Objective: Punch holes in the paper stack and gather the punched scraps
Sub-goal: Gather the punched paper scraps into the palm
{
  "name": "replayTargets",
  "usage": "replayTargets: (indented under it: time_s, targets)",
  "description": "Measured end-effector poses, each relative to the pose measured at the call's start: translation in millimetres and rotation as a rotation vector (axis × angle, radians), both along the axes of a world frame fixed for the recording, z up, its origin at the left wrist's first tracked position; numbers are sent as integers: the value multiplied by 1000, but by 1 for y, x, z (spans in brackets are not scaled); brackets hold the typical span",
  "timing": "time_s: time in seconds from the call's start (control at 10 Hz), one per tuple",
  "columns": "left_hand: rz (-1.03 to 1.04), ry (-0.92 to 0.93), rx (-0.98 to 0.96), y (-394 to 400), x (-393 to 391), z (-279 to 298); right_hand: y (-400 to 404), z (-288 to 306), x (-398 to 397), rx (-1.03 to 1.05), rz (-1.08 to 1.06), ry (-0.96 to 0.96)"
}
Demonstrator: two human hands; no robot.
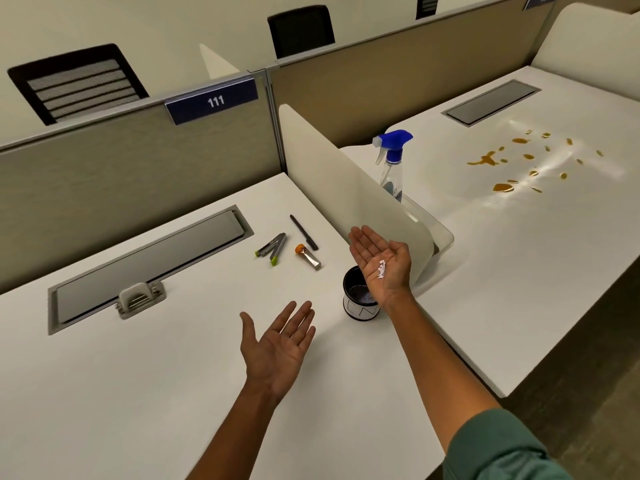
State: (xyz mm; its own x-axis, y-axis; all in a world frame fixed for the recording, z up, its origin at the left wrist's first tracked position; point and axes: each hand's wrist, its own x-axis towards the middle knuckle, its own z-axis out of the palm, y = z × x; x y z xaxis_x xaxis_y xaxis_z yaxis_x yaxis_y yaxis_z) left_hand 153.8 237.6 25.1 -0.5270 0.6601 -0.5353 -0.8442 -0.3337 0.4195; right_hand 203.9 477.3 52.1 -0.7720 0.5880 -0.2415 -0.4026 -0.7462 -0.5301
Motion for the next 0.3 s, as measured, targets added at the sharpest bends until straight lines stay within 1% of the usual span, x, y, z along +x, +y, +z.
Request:
replayTargets:
  time_s: [0.1, 0.2, 0.3]
  targets:
    - [7, 3, -6, 1, 0, 2, -5, -1, -4, 338, 19, -219]
    - [7, 10, -31, 1, -3, -1, -9, -6, -6, 840, 48, -409]
    - [-3, 11, 7, 3, -3, -1, -10, -7, -6, 1233, 36, -562]
